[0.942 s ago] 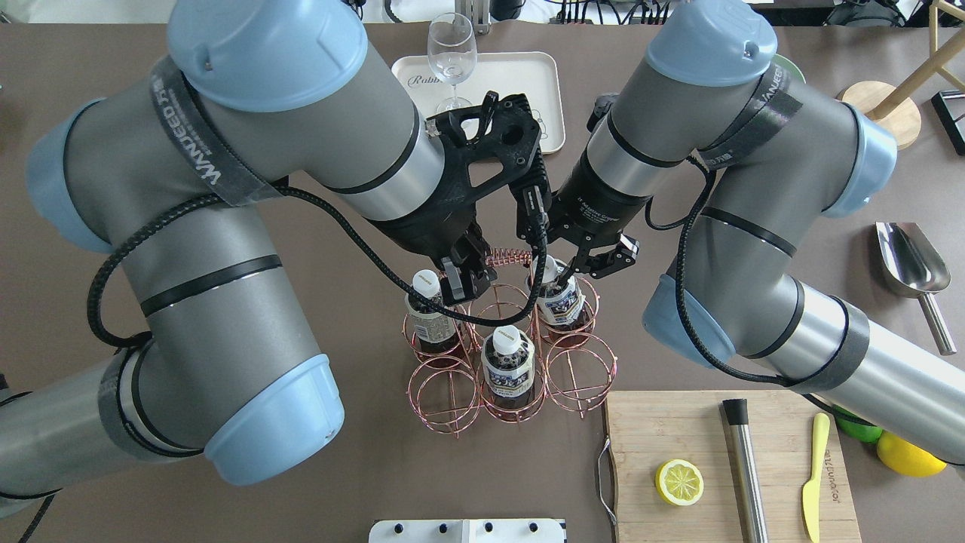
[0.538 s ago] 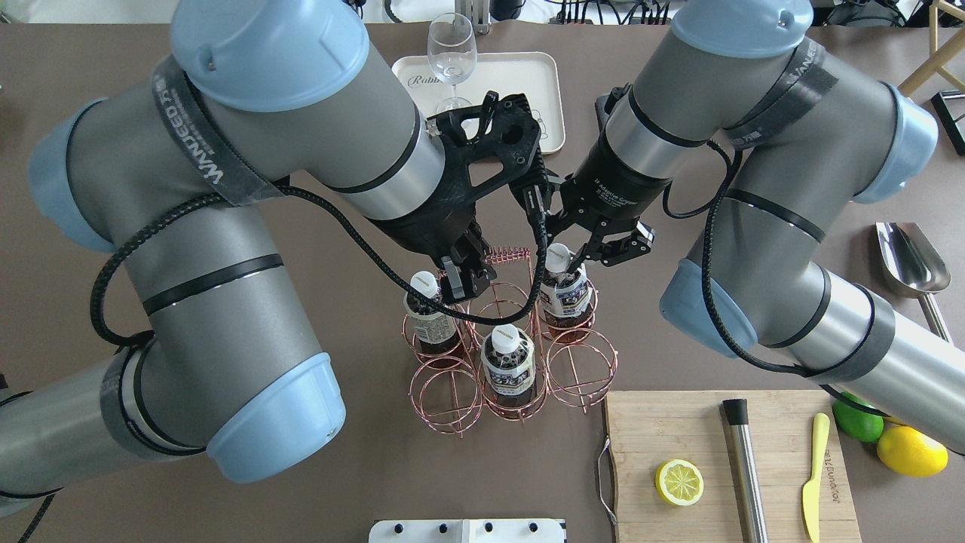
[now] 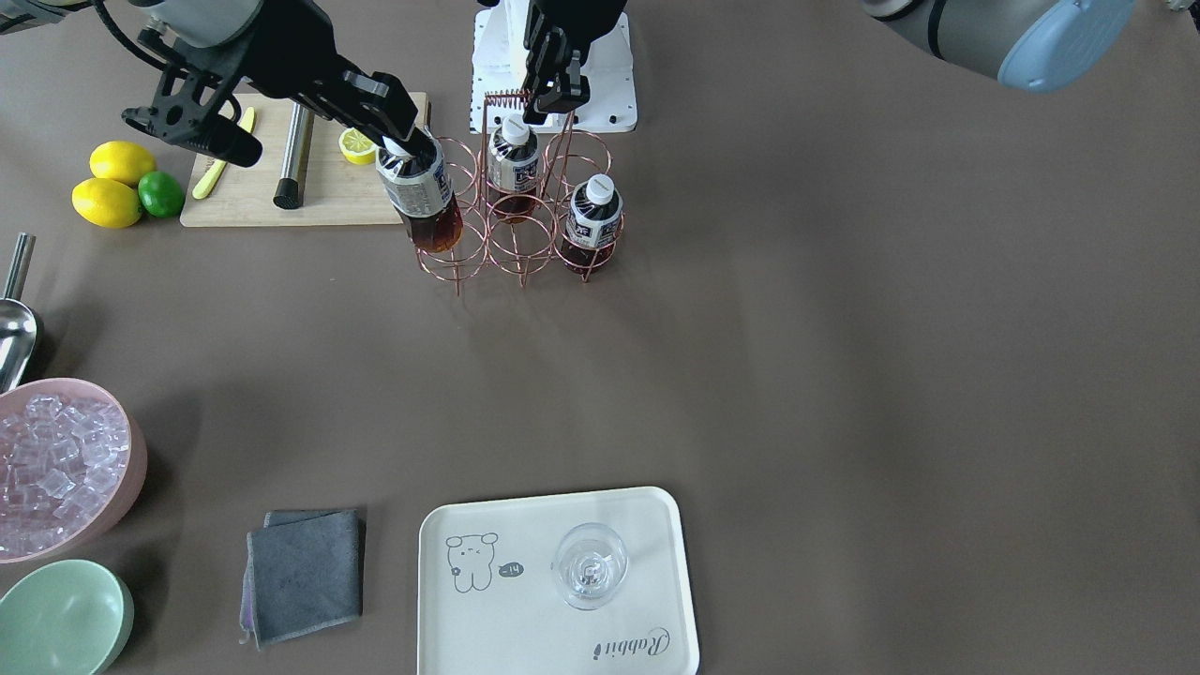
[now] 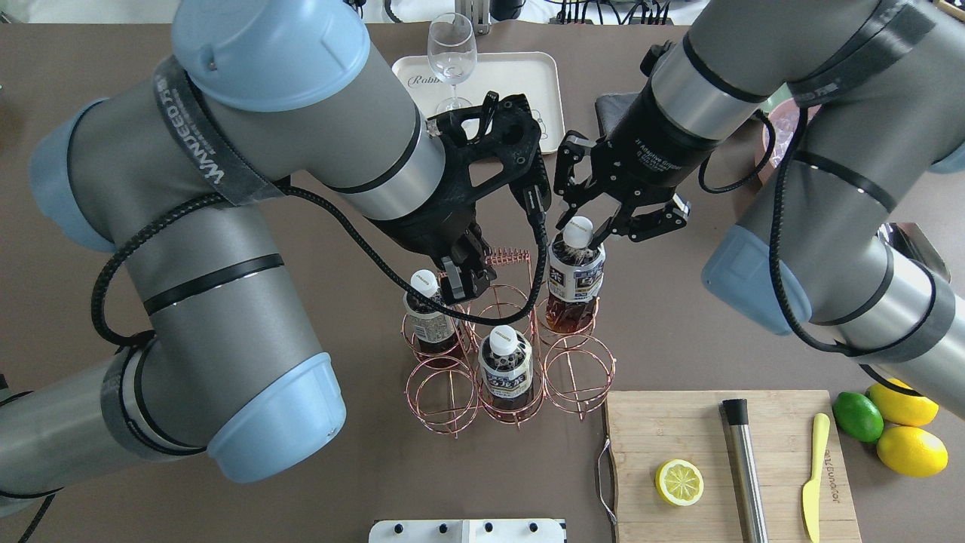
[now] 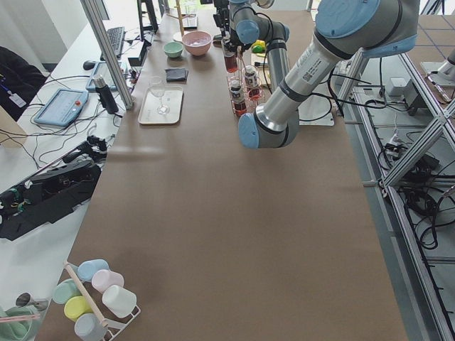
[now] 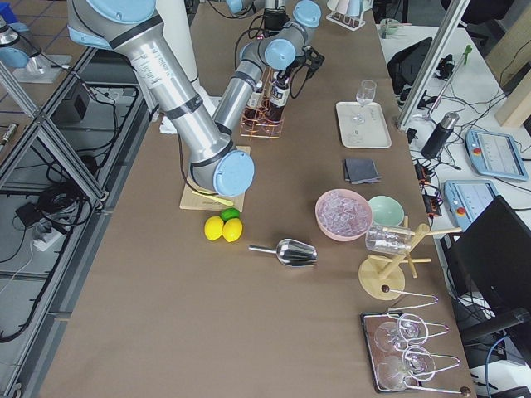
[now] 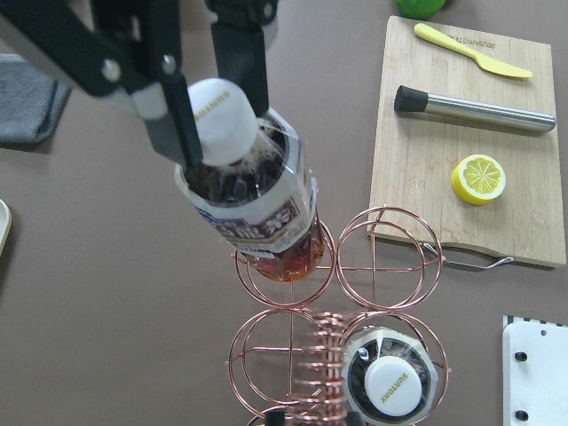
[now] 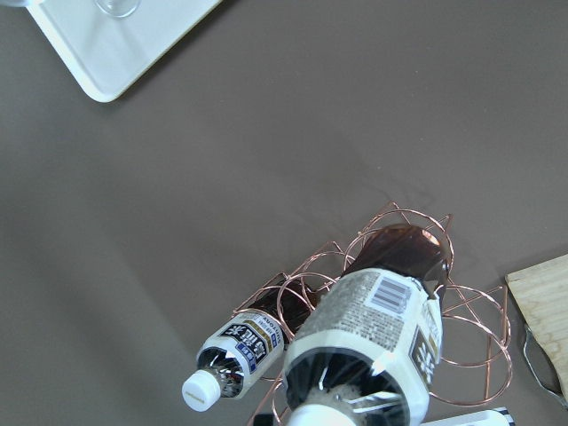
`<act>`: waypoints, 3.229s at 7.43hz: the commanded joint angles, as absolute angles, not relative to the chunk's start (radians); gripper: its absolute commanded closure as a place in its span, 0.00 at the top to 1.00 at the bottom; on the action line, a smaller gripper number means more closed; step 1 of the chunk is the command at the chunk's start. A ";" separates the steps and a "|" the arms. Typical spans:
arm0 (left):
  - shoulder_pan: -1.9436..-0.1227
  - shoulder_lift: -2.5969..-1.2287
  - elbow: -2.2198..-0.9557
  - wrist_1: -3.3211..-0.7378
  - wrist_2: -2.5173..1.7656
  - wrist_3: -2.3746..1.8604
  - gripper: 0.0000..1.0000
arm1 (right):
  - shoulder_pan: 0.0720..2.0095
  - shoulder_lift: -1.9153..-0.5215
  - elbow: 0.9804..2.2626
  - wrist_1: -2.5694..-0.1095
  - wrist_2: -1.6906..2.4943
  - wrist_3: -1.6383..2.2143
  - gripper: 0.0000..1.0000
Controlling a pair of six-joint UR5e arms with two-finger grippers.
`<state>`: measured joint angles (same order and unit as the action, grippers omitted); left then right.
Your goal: Take tea from basket to plate
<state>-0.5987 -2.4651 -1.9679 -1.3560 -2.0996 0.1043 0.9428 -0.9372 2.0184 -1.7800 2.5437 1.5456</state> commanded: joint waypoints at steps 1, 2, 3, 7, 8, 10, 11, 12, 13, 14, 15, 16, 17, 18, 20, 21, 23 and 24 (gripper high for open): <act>-0.620 -2.467 -1.980 -1.355 -2.106 0.104 0.00 | 1.017 -0.855 1.949 -1.781 2.588 1.511 0.00; -0.636 -2.465 -1.996 -1.351 -2.108 0.104 0.00 | 1.026 -0.798 1.857 -1.779 2.586 1.455 0.00; -0.653 -2.464 -2.017 -1.345 -2.108 0.103 0.00 | 1.035 -0.735 1.744 -1.778 2.576 1.371 0.00; -0.756 -2.415 -2.060 -1.342 -2.178 0.103 0.00 | 1.085 -0.519 1.165 -1.508 2.577 1.197 0.00; -0.806 -2.389 -2.066 -1.344 -2.209 0.107 0.00 | 1.085 -0.518 1.087 -1.397 2.576 1.197 0.00; -0.943 -2.329 -2.075 -1.342 -2.285 0.190 0.00 | 1.077 -0.515 1.019 -1.292 2.560 1.197 0.00; -1.016 -2.292 -2.075 -1.344 -2.322 0.251 0.00 | 1.072 -0.503 0.987 -1.252 2.539 1.197 0.00; -1.094 -2.248 -2.075 -1.342 -2.360 0.303 0.00 | 1.062 -0.499 0.962 -1.209 2.499 1.197 0.00; -1.145 -2.187 -2.072 -1.342 -2.384 0.374 0.00 | 1.051 -0.497 0.930 -1.130 2.458 1.198 0.00; -1.204 -2.122 -2.068 -1.344 -2.399 0.453 0.00 | 1.037 -0.495 0.916 -1.100 2.427 1.197 0.00; -1.280 -2.070 -2.057 -1.342 -2.414 0.550 0.00 | 1.019 -0.479 0.908 -1.097 2.384 1.197 0.00; -1.358 -2.024 -2.043 -1.342 -2.433 0.646 0.00 | 1.003 -0.466 0.897 -1.094 2.338 1.197 0.00; -1.412 -1.984 -2.027 -1.342 -2.433 0.757 0.00 | 0.996 -0.459 0.891 -1.094 2.320 1.197 0.00; -1.442 -1.968 -2.022 -1.342 -2.433 0.858 0.00 | 0.994 -0.459 0.888 -1.094 2.318 1.195 0.00; -1.474 -1.974 -1.897 -1.356 -2.427 1.120 0.00 | 0.988 -0.457 0.885 -1.082 2.299 1.195 0.00; -1.483 -1.991 -1.834 -1.399 -2.425 1.179 0.00 | 0.986 -0.459 0.885 -1.078 2.301 1.193 0.04; -1.493 -2.017 -1.729 -1.540 -2.383 1.190 0.00 | 0.986 -0.466 0.888 -1.084 2.307 1.161 0.55; -1.491 -2.031 -1.723 -1.540 -2.338 1.189 0.00 | 0.986 -0.468 0.894 -1.091 2.309 1.163 0.80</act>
<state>-1.4903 -2.0048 -1.7638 -1.4990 -2.3996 1.1820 0.9867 -0.4644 0.8869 -1.0824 2.3056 1.1697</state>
